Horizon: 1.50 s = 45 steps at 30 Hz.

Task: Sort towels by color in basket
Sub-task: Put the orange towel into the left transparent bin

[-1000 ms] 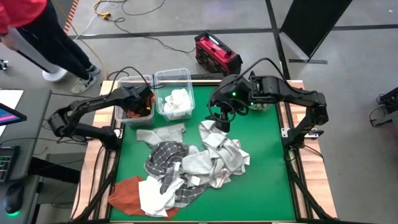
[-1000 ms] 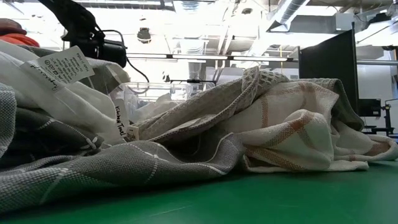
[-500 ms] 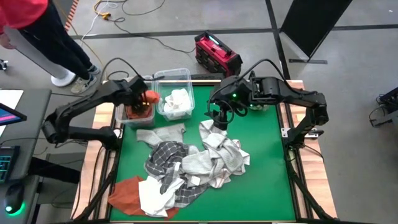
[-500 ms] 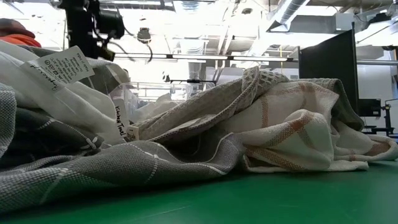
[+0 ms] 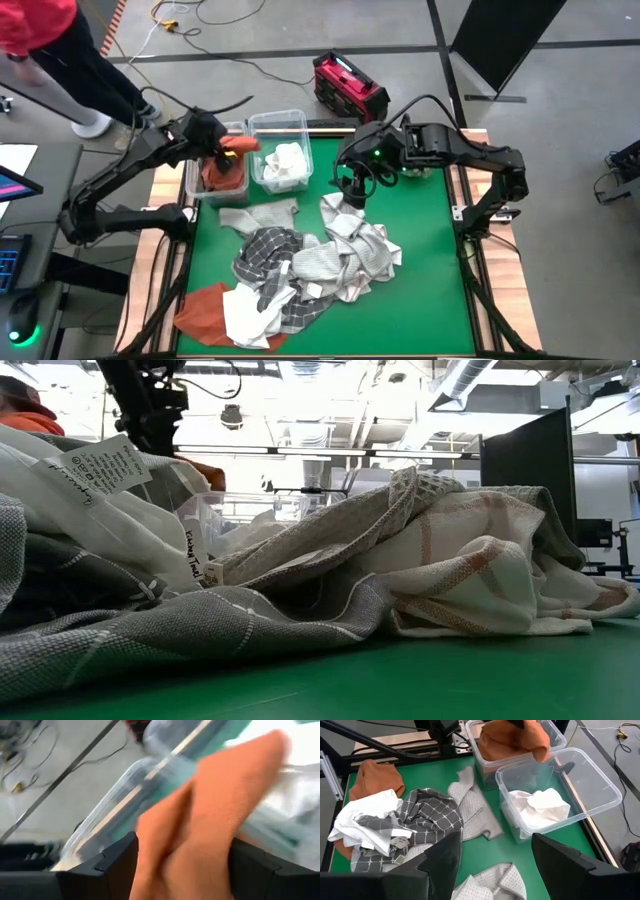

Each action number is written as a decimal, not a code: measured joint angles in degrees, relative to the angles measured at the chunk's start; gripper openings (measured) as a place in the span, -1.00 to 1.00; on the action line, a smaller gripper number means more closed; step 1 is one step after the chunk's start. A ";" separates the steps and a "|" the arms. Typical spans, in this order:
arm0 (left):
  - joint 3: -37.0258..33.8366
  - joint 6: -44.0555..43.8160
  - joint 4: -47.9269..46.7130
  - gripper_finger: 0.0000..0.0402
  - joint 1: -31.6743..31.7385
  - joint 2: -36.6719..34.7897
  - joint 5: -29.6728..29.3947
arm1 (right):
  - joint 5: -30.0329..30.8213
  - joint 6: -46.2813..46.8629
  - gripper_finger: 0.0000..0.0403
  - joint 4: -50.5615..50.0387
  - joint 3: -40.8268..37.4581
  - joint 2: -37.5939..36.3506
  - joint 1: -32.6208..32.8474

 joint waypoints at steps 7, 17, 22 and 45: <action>-1.98 -4.91 -7.92 0.20 5.03 3.95 -7.04 | -0.01 -0.03 0.36 -0.02 0.00 0.00 1.31; -8.54 -4.85 -7.08 0.02 6.20 9.77 -6.48 | -0.01 0.47 0.36 0.14 0.00 0.00 1.33; -2.82 -1.09 -11.17 -0.02 5.01 8.66 -6.32 | -0.03 0.89 0.36 0.16 0.00 0.00 1.32; 3.97 8.27 -3.09 -0.02 7.38 6.30 8.54 | -0.03 -0.75 0.36 3.37 0.00 0.02 0.35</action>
